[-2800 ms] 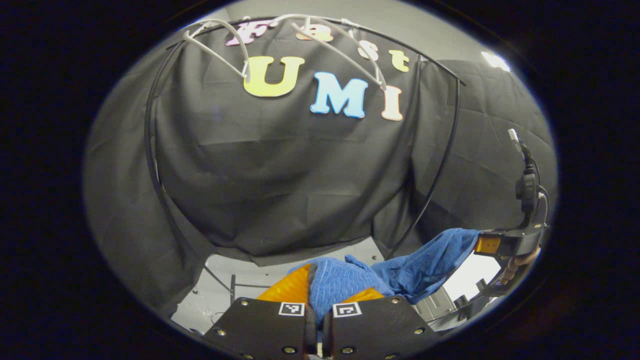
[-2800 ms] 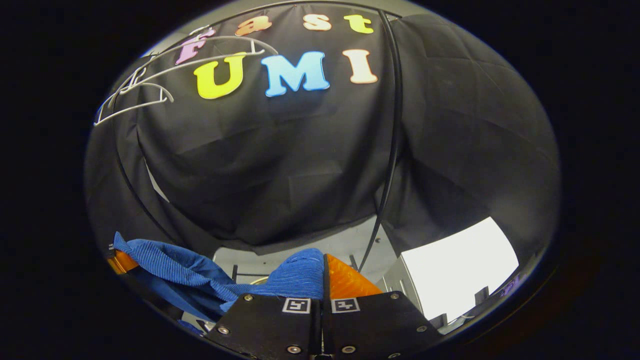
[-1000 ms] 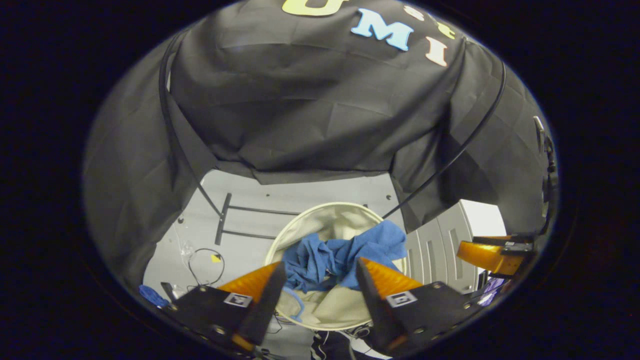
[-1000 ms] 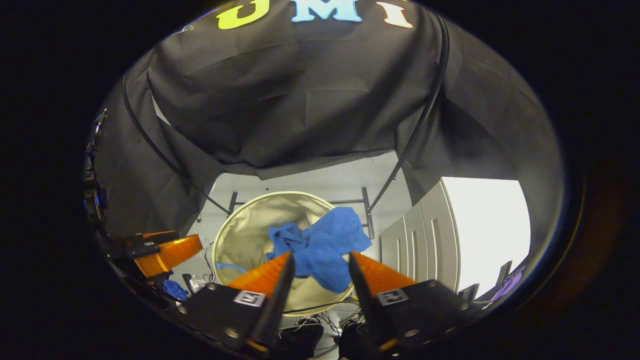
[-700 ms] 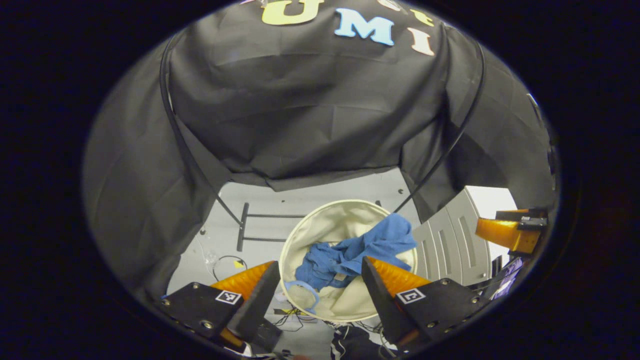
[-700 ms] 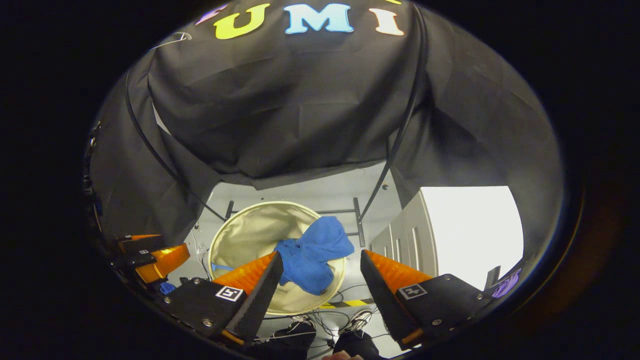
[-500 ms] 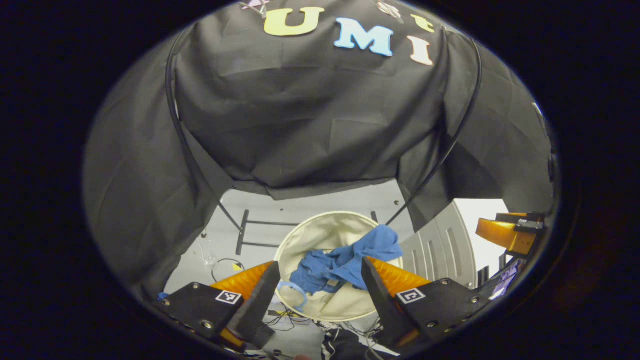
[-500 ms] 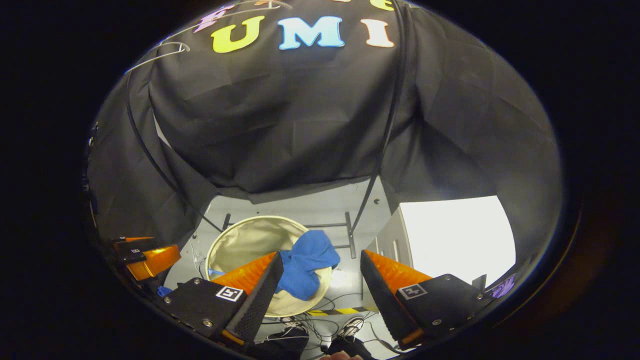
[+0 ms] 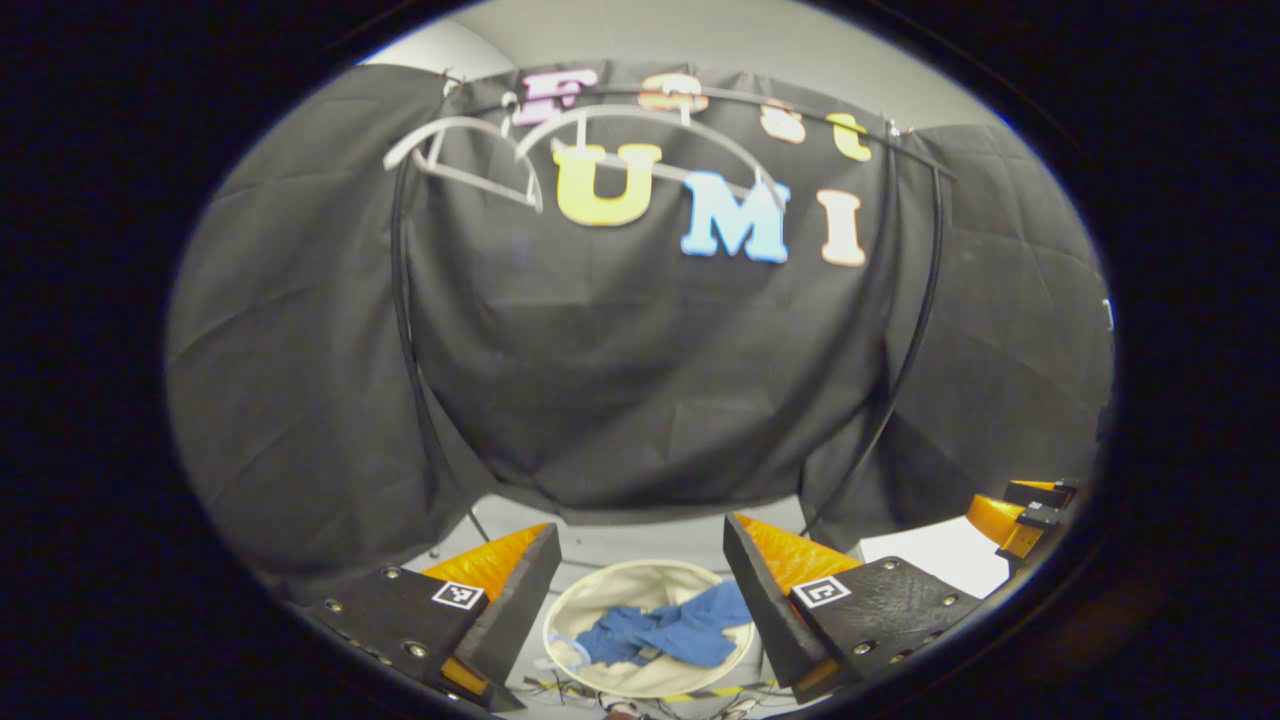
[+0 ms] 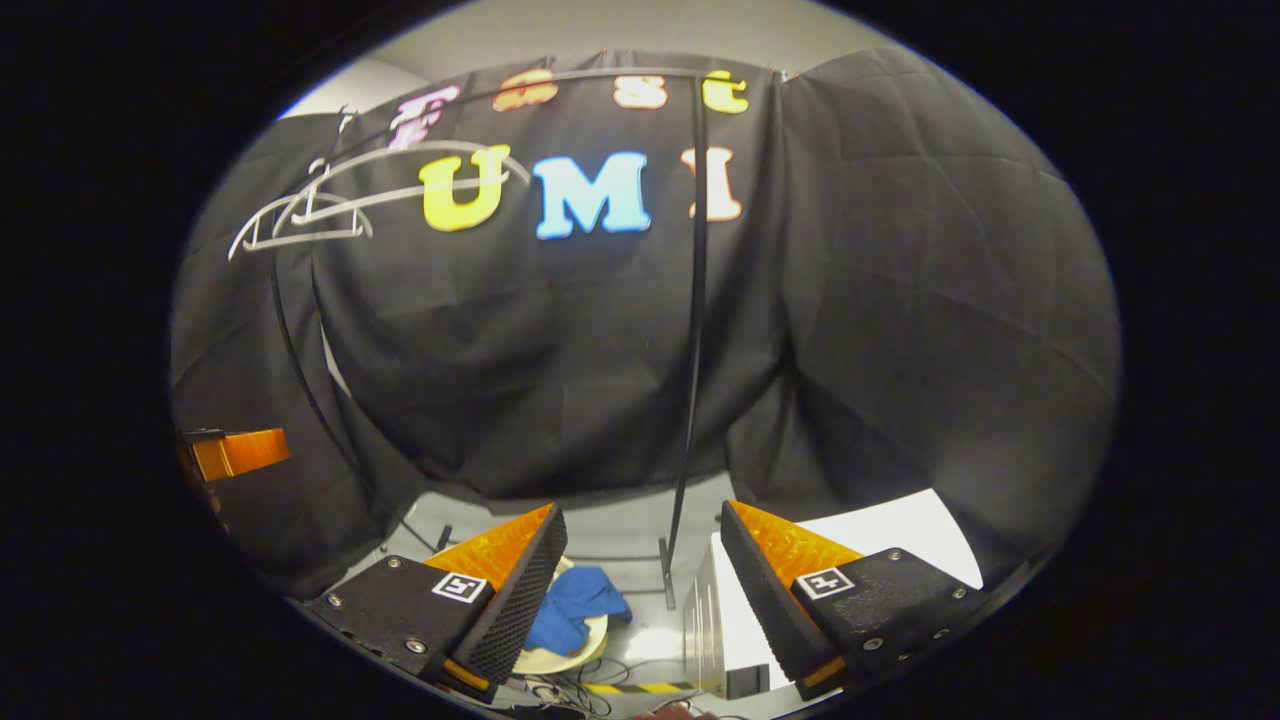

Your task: Grasp the clothes on the hanger with both hands and then place them into the laundry hamper below.

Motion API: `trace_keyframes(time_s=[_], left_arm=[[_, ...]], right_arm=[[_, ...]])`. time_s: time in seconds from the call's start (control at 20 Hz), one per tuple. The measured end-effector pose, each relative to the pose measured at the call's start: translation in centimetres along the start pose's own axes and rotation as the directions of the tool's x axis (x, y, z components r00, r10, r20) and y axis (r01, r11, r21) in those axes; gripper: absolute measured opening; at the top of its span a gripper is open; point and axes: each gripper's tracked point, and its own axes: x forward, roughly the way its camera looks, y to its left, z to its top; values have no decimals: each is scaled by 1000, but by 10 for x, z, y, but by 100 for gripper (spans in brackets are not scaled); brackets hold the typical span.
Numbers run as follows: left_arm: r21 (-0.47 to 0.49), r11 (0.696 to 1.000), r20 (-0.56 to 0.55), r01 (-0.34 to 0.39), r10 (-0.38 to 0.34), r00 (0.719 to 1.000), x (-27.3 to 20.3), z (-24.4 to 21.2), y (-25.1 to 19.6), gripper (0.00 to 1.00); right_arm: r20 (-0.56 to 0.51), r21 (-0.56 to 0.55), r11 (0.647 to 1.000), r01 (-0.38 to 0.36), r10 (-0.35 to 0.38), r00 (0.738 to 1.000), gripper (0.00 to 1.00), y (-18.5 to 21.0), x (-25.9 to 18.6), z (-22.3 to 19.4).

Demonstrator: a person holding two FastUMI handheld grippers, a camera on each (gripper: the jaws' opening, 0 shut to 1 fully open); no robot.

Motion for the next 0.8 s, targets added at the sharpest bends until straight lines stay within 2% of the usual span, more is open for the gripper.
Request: trace_keyframes(time_s=[0.15, 0.3, 0.45, 0.6, 0.65, 0.7, 0.75, 0.8], left_arm=[[-16, 999, 129, -39, 40, 991, -42, 70, -11, 94], [-49, 997, 260, -56, 67, 963, -80, 131, -26, 94], [-94, 993, 365, -66, 96, 926, -127, 173, -34, 94], [-73, 994, 479, -81, 106, 871, -167, 205, -33, 94], [-57, 993, 511, -101, 116, 852, -183, 213, -31, 94], [-47, 992, 529, -117, 124, 840, -197, 215, -28, 94], [-51, 991, 531, -123, 131, 837, -205, 214, -27, 94], [-62, 991, 527, -117, 132, 840, -208, 210, -26, 94]], right_arm=[[136, 53, 999, -7, -1, 991, 94, -33, -30, 55], [261, 72, 997, 15, -34, 965, 94, -74, -59, 96], [374, 92, 995, 50, -81, 924, 92, -106, -86, 136], [465, 130, 988, 86, -138, 875, 98, -129, -116, 161], [487, 153, 983, 97, -161, 859, 91, -136, -124, 166], [508, 177, 979, 105, -182, 842, 99, -139, -130, 169], [520, 199, 974, 107, -198, 831, 99, -140, -138, 169], [537, 215, 971, 102, -205, 819, 91, -139, -143, 171]])
